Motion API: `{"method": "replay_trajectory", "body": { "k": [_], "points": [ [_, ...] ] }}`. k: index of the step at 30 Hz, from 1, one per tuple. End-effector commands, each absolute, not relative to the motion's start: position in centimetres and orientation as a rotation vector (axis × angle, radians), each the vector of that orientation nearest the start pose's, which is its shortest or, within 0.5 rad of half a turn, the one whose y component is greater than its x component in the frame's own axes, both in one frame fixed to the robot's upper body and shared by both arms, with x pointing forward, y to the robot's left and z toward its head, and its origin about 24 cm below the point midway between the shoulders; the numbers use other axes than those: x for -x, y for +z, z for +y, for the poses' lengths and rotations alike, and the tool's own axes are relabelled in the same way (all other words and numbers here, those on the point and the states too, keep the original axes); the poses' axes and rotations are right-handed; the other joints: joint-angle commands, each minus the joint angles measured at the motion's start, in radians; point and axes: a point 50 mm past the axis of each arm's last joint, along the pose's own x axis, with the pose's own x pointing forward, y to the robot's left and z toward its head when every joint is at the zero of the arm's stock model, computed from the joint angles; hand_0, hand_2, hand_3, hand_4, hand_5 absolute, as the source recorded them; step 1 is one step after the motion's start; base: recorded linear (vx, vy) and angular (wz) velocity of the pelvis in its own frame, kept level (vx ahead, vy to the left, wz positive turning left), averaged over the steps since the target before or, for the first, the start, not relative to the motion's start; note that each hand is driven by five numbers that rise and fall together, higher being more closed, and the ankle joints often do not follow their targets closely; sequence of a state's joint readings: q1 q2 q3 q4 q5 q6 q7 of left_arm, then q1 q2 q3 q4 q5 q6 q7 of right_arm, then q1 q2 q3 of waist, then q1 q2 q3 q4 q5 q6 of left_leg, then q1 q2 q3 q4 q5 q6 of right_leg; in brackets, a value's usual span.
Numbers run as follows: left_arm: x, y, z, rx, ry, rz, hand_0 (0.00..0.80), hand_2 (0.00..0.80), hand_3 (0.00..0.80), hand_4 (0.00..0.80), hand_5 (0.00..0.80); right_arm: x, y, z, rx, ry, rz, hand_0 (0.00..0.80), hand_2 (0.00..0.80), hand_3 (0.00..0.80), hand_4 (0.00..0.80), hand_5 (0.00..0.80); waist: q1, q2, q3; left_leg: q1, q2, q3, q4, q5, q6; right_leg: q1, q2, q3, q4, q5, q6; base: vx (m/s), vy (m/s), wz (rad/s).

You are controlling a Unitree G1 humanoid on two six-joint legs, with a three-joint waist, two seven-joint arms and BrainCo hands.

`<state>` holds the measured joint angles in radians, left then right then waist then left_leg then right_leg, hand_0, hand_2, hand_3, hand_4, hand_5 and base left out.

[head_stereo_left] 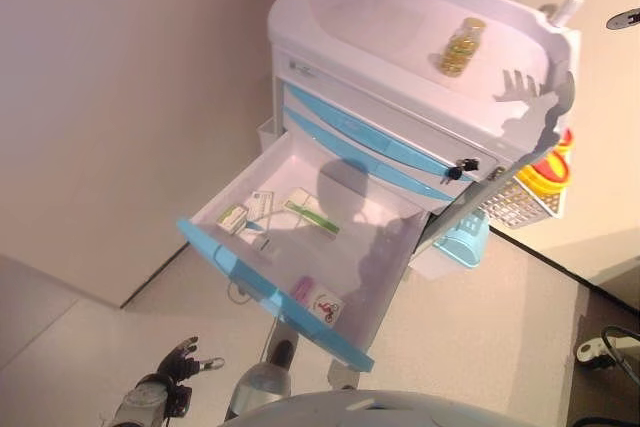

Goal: Open the drawer and pick up the medicine

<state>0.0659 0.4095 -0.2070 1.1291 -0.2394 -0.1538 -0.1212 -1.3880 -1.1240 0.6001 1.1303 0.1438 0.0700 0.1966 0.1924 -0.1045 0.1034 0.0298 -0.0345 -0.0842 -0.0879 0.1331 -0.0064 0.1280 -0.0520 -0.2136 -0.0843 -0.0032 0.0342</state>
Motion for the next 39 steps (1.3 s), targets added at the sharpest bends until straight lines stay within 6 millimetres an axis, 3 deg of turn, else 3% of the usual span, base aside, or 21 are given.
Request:
{"method": "replay_trajectory", "body": {
  "k": [1, 5, 8, 13, 20, 26, 30, 33, 39],
  "points": [
    [-9.1, -14.2, 27.5, -0.257, -0.017, 1.093, 0.0, 0.0, 0.0, 0.0, 0.0, -32.3, 36.0, -38.4, 0.752, -0.58, -0.233, 0.0, 0.0, 0.0, 0.0, 0.0, -0.023, -0.009, -0.047, 0.046, -0.006, 0.032, 0.029, -0.185, 0.006, -0.047, -0.037, 0.044, 0.06, -0.009, 0.055, -0.064, 0.027, -0.23],
    [-9.9, -14.4, 26.4, -0.242, -0.047, 1.072, 0.0, 0.0, 0.0, 0.0, 0.0, -32.4, 32.2, -38.9, 0.518, -0.607, -0.326, 0.0, 0.0, 0.0, 0.0, 0.0, -0.056, 0.01, -0.045, 0.058, -0.001, 0.052, 0.029, -0.197, 0.005, -0.045, -0.035, 0.067, 0.055, -0.009, 0.056, -0.062, 0.013, -0.24],
    [-10.3, -14.6, 25.4, -0.241, -0.079, 1.057, 0.0, 0.0, 0.0, 0.0, 0.0, -32.4, 28.1, -37.9, 0.382, -0.606, -0.432, 0.0, 0.0, 0.0, 0.0, 0.0, -0.081, 0.024, -0.04, 0.066, 0.004, 0.066, 0.029, -0.204, 0.005, -0.046, -0.032, 0.085, 0.055, -0.008, 0.056, -0.057, -0.007, -0.29],
    [-10.6, -14.9, 24.5, -0.227, -0.098, 1.063, 0.0, 0.0, 0.0, 0.0, 0.0, -31.6, 20.0, -34.6, 0.226, -0.554, -0.471, 0.0, 0.0, 0.0, 0.0, 0.0, -0.14, 0.044, -0.035, 0.076, 0.016, 0.107, 0.016, -0.208, -0.001, -0.051, -0.028, 0.123, 0.039, -0.002, 0.059, -0.047, -0.019, -0.33],
    [-10.6, -15.2, 23.2, -0.185, -0.092, 1.049, 0.0, 0.0, 0.0, 0.0, 0.0, -29.4, 11.1, -30.2, 0.148, -0.444, -0.353, 0.0, 0.0, 0.0, 0.0, 0.0, -0.195, 0.052, -0.028, 0.082, 0.026, 0.172, 0.017, -0.218, -0.004, -0.061, -0.021, 0.156, 0.012, 0.016, 0.061, -0.021, -0.003, -0.32],
    [-10.2, -15.4, 22.6, -0.16, -0.061, 1.032, 0.0, 0.0, 0.0, 0.0, 0.0, -25.3, 2.6, -26.8, 0.085, -0.341, -0.116, 0.0, 0.0, 0.0, 0.0, 0.0, -0.24, 0.059, -0.027, 0.082, 0.028, 0.211, 0.028, -0.229, 0.002, -0.077, -0.014, 0.182, 0.02, 0.012, 0.061, -0.001, 0.007, -0.22],
    [-10.2, -15.4, 22.6, -0.136, -0.032, 1.019, 0.0, 0.0, 0.0, 0.0, 0.0, -22.1, -3.5, -24.3, 0.057, -0.249, 0.161, 0.0, 0.0, 0.0, 0.0, 0.0, -0.258, 0.063, -0.027, 0.089, 0.028, 0.222, 0.032, -0.233, 0.005, -0.075, -0.012, 0.186, 0.026, 0.007, 0.058, 0.034, -0.001, -0.17],
    [-10.4, -15.4, 22.4, -0.131, -0.031, 1.014, 0.0, 0.0, 0.0, 0.0, 0.0, -18.3, -8.5, -23.6, 0.052, -0.164, 0.449, 0.0, 0.0, 0.0, 0.0, 0.0, -0.26, 0.066, -0.024, 0.091, 0.025, 0.218, 0.037, -0.235, 0.009, -0.071, -0.01, 0.184, 0.033, 0.002, 0.057, 0.039, -0.014, -0.15],
    [-10.3, -15.4, 22.6, -0.146, -0.034, 1.016, 0.0, 0.0, 0.0, 0.0, 0.0, -12.5, -13.4, -22.9, 0.188, -0.016, 0.784, 0.0, 0.0, 0.0, 0.0, 0.0, -0.251, 0.07, -0.016, 0.088, 0.014, 0.197, 0.056, -0.241, 0.02, -0.067, -0.006, 0.179, 0.05, -0.007, 0.051, 0.032, -0.02, -0.01]
  ]
}}
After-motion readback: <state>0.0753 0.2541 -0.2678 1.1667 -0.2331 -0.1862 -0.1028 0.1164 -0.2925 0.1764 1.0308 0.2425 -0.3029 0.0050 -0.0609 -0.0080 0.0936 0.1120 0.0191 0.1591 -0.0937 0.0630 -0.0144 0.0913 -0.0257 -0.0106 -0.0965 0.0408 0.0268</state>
